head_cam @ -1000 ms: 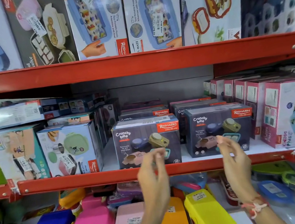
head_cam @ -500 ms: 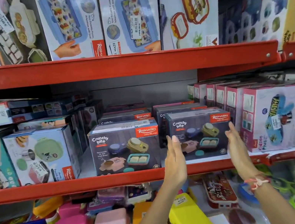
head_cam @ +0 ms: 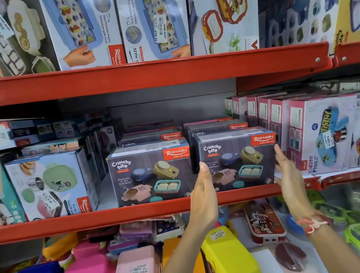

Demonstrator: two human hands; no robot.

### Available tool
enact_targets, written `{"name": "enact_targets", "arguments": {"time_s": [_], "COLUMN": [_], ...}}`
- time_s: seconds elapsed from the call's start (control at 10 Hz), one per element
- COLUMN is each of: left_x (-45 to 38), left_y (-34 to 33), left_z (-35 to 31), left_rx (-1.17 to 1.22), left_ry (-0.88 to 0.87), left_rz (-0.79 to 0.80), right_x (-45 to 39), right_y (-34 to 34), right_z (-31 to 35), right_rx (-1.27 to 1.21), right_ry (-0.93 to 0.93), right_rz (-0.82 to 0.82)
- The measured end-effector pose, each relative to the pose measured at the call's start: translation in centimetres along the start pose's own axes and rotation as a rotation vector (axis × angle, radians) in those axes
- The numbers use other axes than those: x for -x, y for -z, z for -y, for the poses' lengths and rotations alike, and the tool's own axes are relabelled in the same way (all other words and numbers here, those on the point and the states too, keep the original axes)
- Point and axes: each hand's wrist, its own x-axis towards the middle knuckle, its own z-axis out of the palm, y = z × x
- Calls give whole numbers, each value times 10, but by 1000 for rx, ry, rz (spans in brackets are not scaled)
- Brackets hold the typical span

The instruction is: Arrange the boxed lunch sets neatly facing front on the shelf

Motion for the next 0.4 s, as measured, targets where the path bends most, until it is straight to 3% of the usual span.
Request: {"name": "enact_targets", "arguments": {"time_s": [0.3,0.4], "left_x": [4,4], "left_y": [6,10], "left_z": [-2,-1], "left_rx": [-144,-237], "left_ry": [22,-40], "left_rz": [126,53], "right_x": [21,29], "right_y": [-13,-21], "right_z": [14,29], "right_rx": [248,316], "right_ry": [166,263], "right_rz": [-169,-257]}}
